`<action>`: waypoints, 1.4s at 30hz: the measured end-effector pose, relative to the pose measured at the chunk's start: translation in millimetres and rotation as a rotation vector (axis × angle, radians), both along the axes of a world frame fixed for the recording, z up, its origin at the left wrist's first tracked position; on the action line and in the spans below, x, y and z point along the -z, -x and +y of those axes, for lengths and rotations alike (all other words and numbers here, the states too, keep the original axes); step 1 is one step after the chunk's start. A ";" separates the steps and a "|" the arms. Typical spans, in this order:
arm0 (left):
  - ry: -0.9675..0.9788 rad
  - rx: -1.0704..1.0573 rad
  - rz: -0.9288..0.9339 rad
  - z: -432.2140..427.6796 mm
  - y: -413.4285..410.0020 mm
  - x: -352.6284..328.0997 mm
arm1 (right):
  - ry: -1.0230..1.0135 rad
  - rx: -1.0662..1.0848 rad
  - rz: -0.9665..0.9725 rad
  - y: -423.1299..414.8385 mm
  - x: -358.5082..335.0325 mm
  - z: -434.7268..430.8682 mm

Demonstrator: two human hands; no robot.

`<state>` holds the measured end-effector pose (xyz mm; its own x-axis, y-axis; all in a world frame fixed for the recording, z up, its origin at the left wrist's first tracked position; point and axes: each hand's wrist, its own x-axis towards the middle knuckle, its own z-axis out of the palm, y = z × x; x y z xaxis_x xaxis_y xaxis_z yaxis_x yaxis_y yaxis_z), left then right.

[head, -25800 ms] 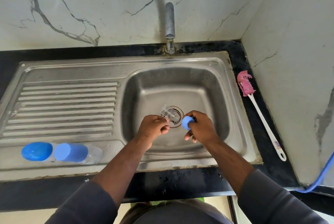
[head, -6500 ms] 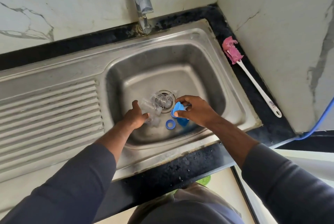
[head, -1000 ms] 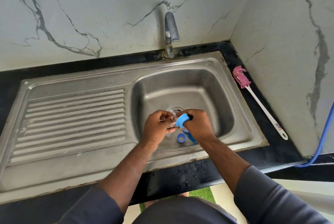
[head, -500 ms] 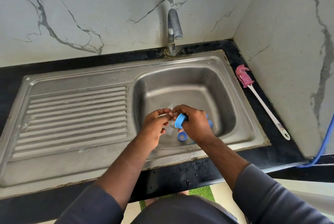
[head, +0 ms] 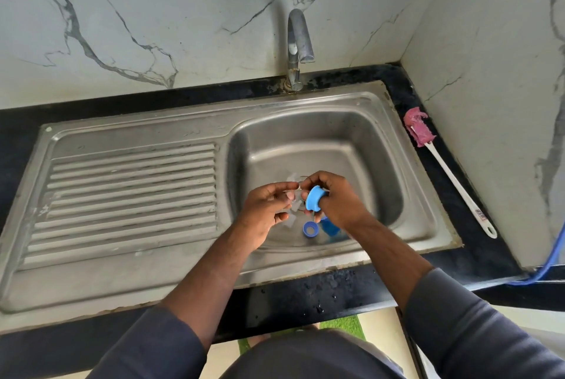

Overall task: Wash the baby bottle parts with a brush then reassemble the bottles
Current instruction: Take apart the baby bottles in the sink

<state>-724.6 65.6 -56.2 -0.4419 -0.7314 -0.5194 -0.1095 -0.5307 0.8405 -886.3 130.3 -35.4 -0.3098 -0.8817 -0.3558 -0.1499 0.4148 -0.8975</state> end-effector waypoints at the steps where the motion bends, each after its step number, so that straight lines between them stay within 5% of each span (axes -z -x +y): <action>1: 0.025 -0.010 -0.014 -2.4 -1.7 1.8 | -0.053 -0.017 0.018 5.2 0.8 -2.1; 7: -0.058 -0.089 -0.070 -20.3 -6.1 5.5 | -0.416 0.157 0.046 52.6 11.8 -5.1; 12: -0.085 -0.013 -0.036 -12.3 19.9 5.6 | -0.435 0.097 0.035 46.1 4.6 -12.7; 17: 0.025 0.129 -0.040 -5.7 44.7 16.2 | -0.371 0.028 -0.155 24.1 -1.4 -21.4; 20: 0.193 0.096 -0.194 -11.2 46.4 31.5 | -0.296 0.090 -0.424 30.2 5.2 -20.2; 24: 0.171 0.117 -0.240 -8.1 50.4 38.8 | -0.306 0.168 -0.598 47.3 26.9 -12.9; 29: 0.160 0.142 -0.323 -11.7 43.7 50.6 | -0.444 0.230 -0.185 79.5 69.2 -23.5; 33: 0.082 0.092 -0.368 -17.9 30.8 65.7 | -0.558 0.023 0.237 95.6 95.3 -34.1; 42: 0.026 0.180 -0.476 -26.0 18.4 79.7 | -0.523 -0.357 0.586 80.4 133.8 -60.0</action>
<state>-743.0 39.6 -135.9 -0.2807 -0.6811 -0.6762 -0.5713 -0.4476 0.6880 -966.7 70.4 -169.2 -0.3053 -0.7290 -0.6126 -0.7293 0.5927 -0.3418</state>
